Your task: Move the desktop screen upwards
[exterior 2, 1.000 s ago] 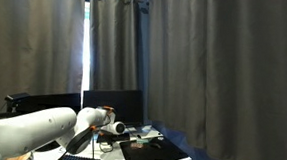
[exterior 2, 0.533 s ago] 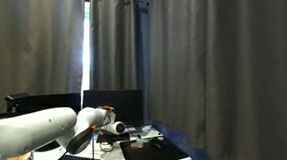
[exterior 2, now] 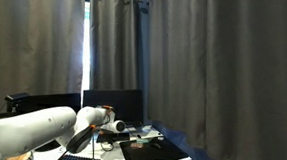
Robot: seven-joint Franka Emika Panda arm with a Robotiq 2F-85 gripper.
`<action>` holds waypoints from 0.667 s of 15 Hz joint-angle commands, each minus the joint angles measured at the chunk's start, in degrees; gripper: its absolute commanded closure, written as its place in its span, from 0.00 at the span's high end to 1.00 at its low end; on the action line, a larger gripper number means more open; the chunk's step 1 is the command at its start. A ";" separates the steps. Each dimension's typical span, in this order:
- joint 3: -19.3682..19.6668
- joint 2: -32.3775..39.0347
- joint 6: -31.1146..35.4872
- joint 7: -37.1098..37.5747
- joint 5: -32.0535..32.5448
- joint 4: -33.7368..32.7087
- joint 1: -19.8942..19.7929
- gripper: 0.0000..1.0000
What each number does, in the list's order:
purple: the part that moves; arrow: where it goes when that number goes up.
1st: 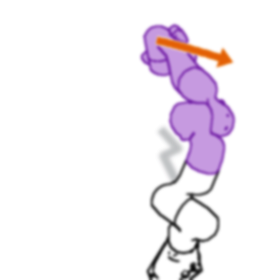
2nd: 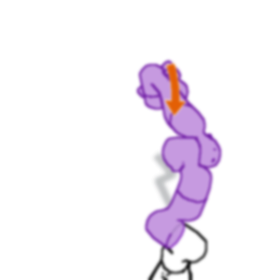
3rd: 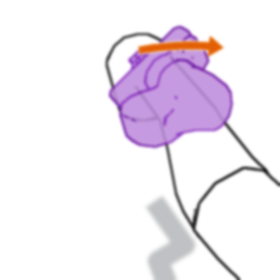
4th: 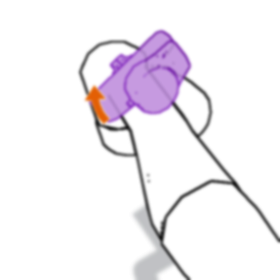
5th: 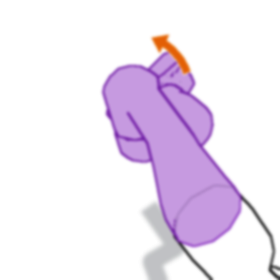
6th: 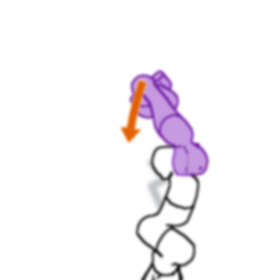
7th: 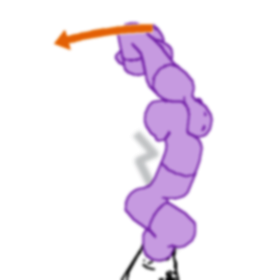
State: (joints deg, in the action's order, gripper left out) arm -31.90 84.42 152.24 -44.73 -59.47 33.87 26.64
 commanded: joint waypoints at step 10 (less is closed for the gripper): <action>16.00 -8.31 -2.74 30.99 14.46 1.12 4.71 0.00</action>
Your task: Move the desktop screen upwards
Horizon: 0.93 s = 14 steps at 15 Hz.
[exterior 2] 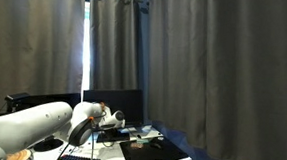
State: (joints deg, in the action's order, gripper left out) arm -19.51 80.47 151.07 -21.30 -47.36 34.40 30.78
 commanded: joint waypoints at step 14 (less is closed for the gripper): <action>19.21 -12.64 -22.12 27.85 9.54 3.01 -0.12 0.00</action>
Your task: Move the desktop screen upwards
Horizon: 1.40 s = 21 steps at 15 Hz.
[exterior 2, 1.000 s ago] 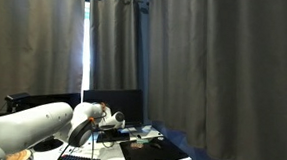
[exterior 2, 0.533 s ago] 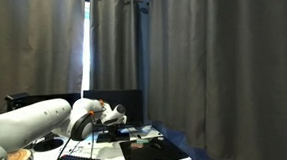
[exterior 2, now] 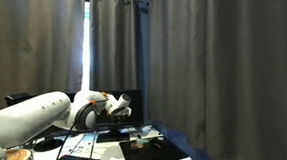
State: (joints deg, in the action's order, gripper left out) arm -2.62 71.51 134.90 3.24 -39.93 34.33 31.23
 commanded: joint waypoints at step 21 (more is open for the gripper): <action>25.93 -29.21 -13.66 13.57 10.77 45.08 6.18 0.95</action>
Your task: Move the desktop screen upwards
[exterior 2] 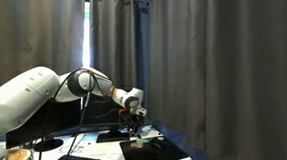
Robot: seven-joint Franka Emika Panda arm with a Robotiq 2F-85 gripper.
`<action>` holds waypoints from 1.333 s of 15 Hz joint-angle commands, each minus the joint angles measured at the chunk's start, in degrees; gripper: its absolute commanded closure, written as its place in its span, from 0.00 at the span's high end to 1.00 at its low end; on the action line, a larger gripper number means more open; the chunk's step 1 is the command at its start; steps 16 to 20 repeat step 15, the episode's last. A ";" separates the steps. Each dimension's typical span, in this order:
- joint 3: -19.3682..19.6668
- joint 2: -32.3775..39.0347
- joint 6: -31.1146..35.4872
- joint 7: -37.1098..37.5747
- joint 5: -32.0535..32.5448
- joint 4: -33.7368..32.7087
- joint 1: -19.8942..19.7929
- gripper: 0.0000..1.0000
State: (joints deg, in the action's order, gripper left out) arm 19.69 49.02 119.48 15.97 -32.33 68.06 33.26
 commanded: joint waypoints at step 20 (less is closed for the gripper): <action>-4.76 -18.47 11.52 4.55 21.60 27.41 -1.28 1.00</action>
